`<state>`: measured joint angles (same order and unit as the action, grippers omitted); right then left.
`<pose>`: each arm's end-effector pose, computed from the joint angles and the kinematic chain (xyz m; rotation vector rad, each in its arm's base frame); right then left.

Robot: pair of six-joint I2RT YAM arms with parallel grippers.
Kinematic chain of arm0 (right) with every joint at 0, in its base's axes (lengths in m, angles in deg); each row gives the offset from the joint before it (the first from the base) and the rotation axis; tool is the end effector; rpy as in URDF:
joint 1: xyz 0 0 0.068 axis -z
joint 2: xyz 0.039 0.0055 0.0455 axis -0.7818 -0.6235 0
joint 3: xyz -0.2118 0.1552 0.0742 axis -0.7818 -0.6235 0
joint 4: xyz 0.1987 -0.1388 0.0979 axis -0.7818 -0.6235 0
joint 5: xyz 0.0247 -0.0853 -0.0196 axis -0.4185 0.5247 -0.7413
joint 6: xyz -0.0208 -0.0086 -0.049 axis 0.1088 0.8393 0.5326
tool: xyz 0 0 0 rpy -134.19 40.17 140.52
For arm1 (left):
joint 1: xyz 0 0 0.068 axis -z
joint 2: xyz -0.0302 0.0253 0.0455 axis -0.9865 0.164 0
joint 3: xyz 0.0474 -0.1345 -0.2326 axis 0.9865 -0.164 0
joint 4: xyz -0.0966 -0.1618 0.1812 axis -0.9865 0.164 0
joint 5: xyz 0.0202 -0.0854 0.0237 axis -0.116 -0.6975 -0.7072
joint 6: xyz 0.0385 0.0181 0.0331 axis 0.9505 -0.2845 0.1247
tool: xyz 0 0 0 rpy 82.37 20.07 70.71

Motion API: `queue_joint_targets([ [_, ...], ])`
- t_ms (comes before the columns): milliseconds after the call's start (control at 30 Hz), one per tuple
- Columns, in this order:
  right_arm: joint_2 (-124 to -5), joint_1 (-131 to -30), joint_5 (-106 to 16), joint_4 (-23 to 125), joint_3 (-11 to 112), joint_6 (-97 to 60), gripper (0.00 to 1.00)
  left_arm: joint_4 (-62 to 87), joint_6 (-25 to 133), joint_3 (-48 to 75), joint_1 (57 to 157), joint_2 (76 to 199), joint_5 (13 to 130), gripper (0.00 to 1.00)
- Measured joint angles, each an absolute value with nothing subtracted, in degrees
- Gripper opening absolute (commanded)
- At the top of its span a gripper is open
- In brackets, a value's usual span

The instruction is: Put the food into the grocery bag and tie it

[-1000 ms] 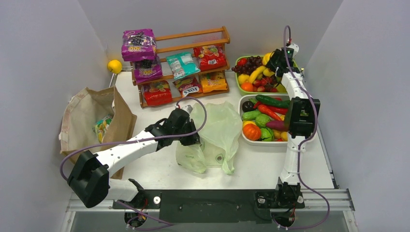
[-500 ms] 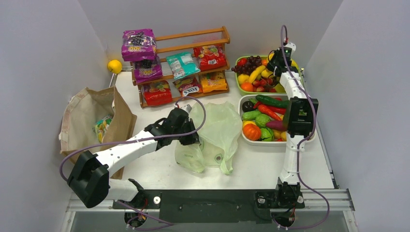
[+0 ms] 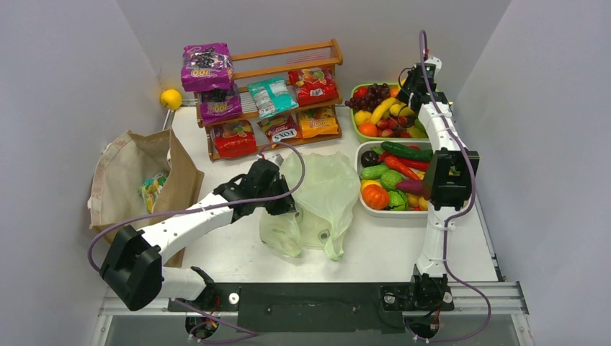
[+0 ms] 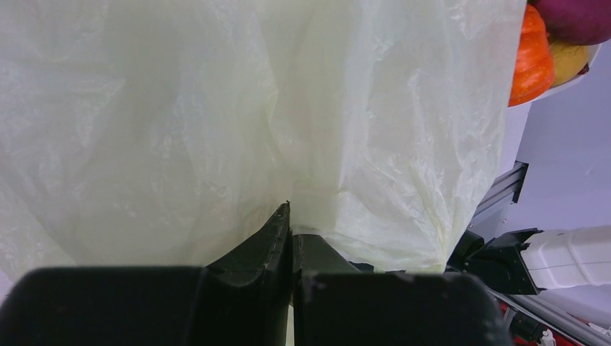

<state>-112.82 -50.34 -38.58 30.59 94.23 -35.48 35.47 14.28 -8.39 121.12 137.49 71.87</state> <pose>0.5329 -0.0094 0.2820 0.4460 2.0600 0.2607 0.2074 -0.1840 0.2387 -0.1719 2.5684 -0.8657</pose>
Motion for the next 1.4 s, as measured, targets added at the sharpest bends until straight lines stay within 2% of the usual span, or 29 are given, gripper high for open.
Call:
queue_joint_targets([
  [567,-84.8,-63.9,-42.2,27.0,81.5,-37.7,0.00,38.9,14.5,-2.3,118.8,135.8,71.7,0.00],
  [1133,-46.9,-80.4,-63.9,25.4,54.5,-45.2,0.00,40.5,14.5,8.8,114.9,140.9,68.5,0.00],
  [1400,-40.1,-84.6,-72.3,24.7,50.1,-45.0,0.00,42.0,14.4,10.2,114.6,142.0,68.0,0.00],
])
